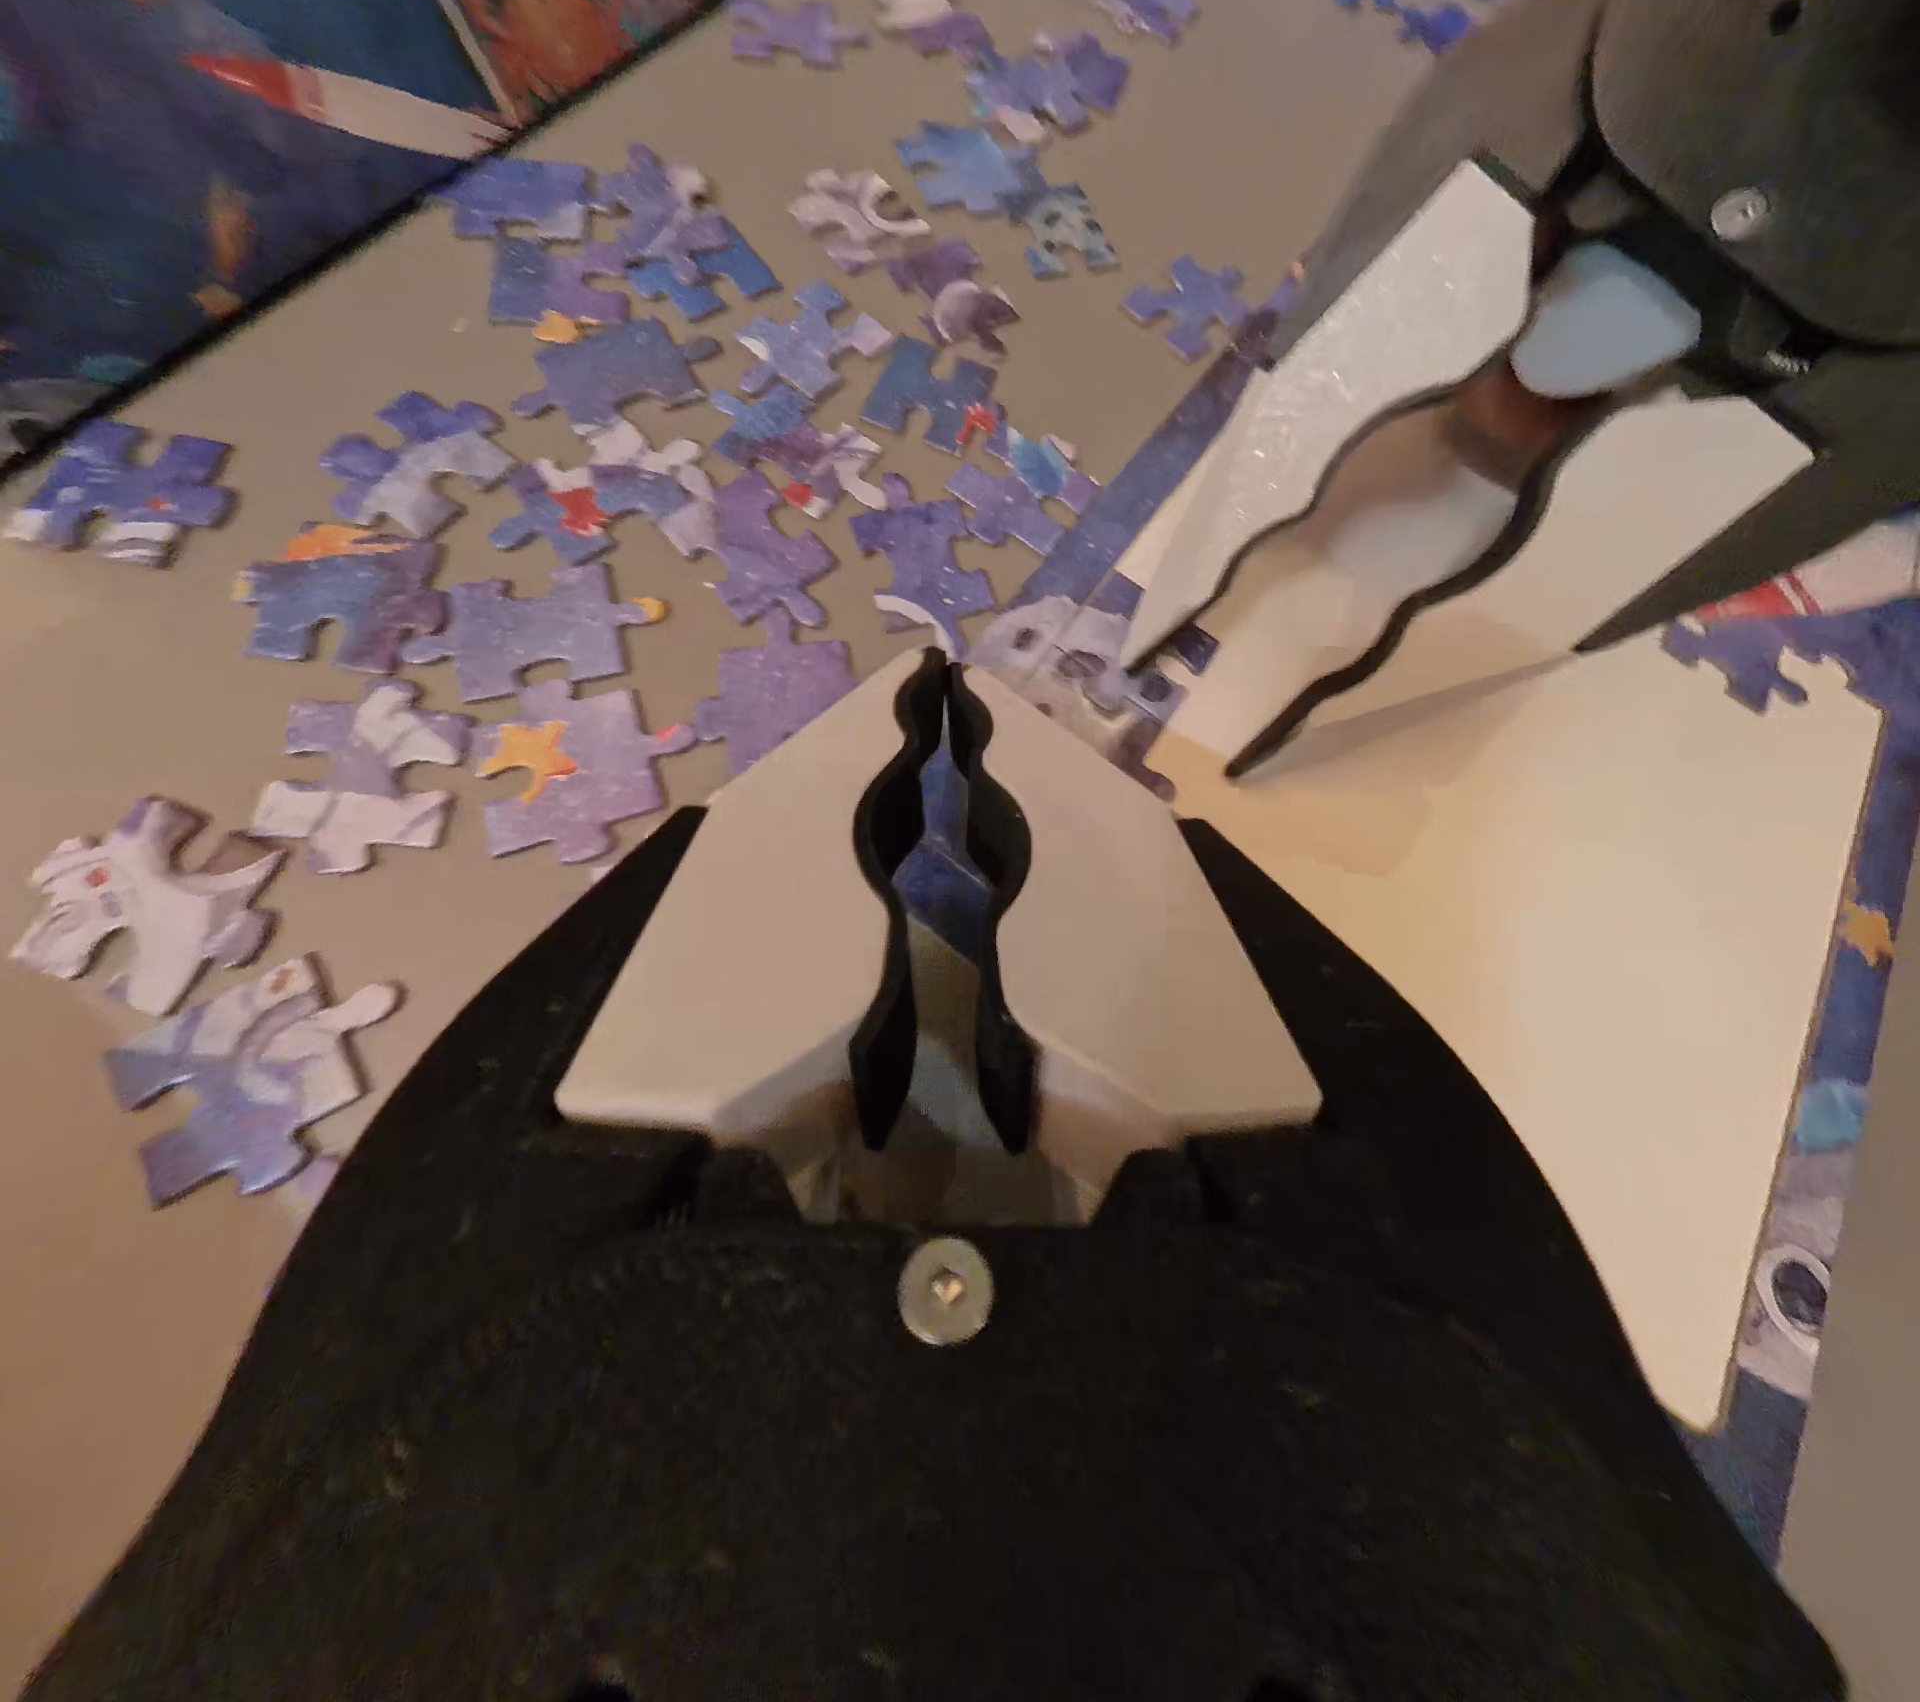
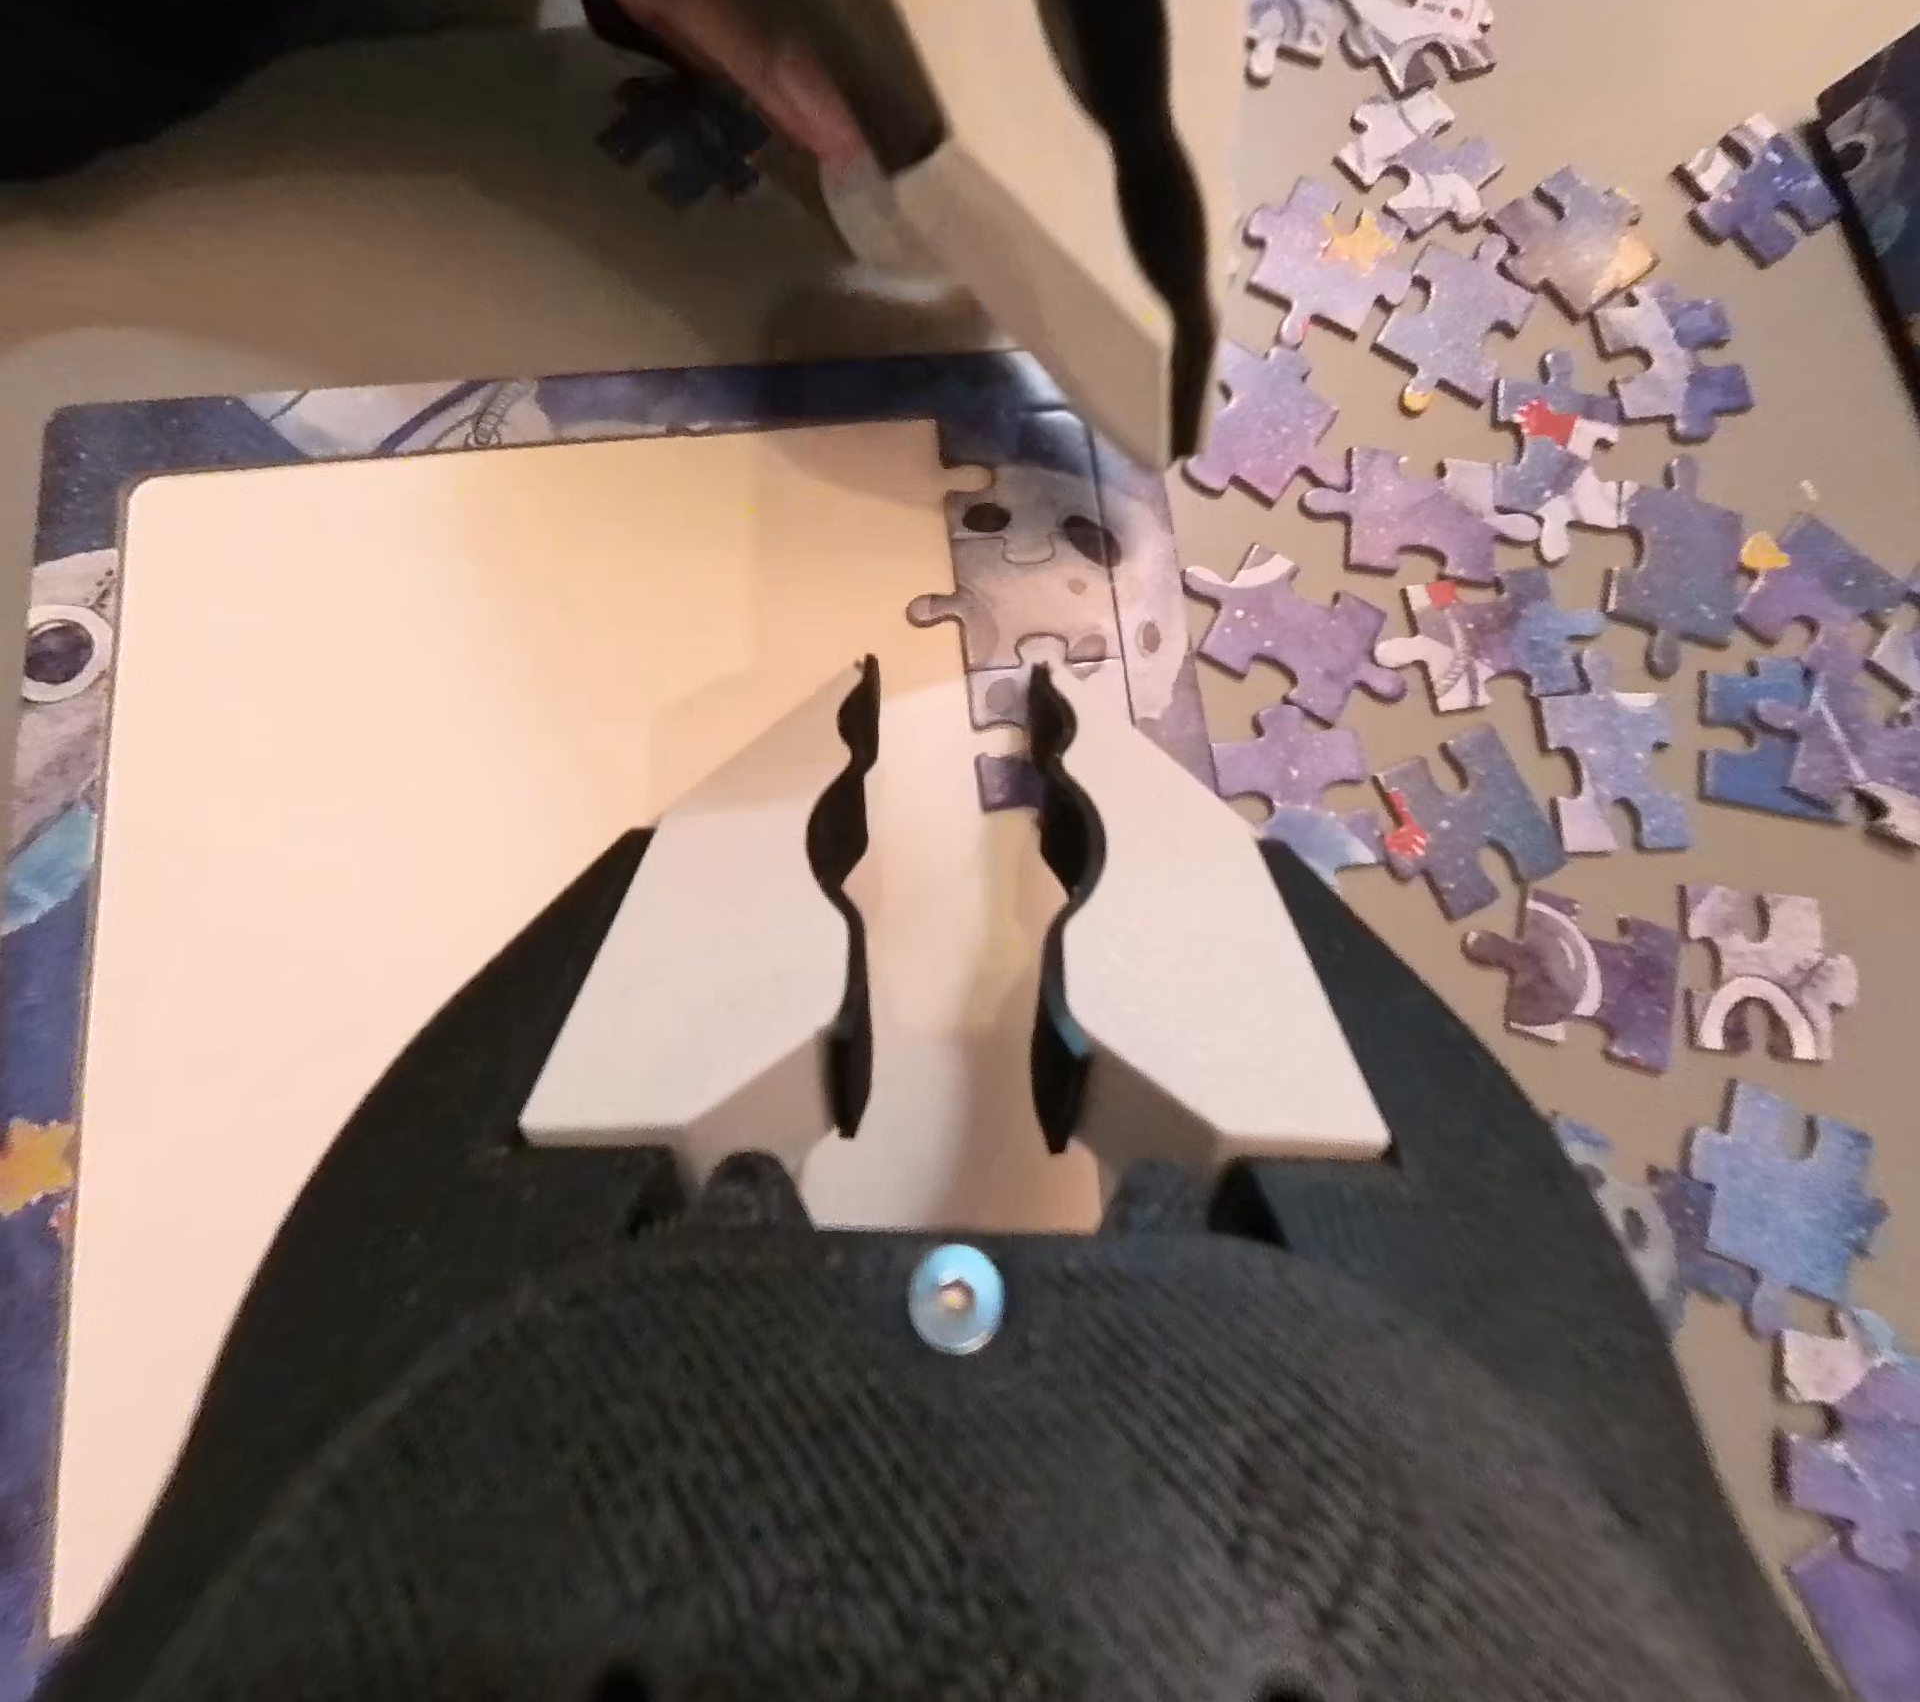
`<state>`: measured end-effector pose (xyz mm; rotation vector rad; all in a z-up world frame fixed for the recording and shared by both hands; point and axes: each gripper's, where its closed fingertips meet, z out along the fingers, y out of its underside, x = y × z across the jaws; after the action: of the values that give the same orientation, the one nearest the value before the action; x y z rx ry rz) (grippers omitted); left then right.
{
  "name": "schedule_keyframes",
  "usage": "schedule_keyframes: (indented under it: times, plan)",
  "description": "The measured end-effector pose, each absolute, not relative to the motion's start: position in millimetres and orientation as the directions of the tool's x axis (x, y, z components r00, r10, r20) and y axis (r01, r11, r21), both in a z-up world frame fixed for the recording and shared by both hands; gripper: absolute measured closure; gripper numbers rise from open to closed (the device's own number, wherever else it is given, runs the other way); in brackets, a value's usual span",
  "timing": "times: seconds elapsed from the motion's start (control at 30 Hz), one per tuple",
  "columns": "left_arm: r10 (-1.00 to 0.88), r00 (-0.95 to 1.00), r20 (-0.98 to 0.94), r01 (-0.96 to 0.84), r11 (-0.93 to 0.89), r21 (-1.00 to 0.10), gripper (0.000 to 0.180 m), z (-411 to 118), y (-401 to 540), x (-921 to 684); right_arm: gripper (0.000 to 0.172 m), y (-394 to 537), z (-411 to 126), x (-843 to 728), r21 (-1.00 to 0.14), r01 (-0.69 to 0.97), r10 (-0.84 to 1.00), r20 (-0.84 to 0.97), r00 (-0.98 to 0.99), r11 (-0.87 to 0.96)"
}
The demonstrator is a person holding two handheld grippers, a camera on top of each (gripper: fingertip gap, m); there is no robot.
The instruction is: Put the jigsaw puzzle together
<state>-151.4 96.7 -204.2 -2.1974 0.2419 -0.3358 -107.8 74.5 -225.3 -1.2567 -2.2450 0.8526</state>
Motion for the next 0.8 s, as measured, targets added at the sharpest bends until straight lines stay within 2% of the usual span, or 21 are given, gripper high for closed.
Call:
schedule_keyframes:
  times: [0.17, 0.37, 0.53, 0.63, 0.7, 0.8]
  plan:
    - [-0.194, 0.971, 0.141, 0.014, -0.544, -0.839, 0.18, -192, 98, -177, 0.144, 88, -205, -110, -0.754, 0.558, 0.892, 0.081, -0.444, 0.346]
    - [-0.205, 0.97, 0.133, -0.001, -0.548, -0.836, 0.18, -194, 97, -176, 0.146, 124, -210, -108, -0.75, 0.585, 0.934, 0.121, -0.337, 0.308]
    - [-0.263, 0.955, 0.134, -0.037, -0.56, -0.828, 0.18, -197, 96, -164, 0.152, 121, -207, -111, -0.775, 0.56, 0.936, 0.112, -0.334, 0.292]
    - [-0.361, 0.918, 0.166, -0.071, -0.56, -0.825, 0.18, -198, 91, -144, 0.162, 106, -206, -112, -0.789, 0.544, 0.924, 0.075, -0.375, 0.285]
    - [-0.446, 0.874, 0.194, -0.102, -0.559, -0.823, 0.18, -199, 86, -125, 0.171, 102, -215, -112, -0.764, 0.568, 0.919, 0.08, -0.386, 0.305]
    - [-0.472, 0.86, 0.196, -0.158, -0.611, -0.776, 0.18, -212, 81, -117, 0.172, 102, -223, -112, -0.737, 0.587, 0.915, 0.108, -0.388, 0.335]
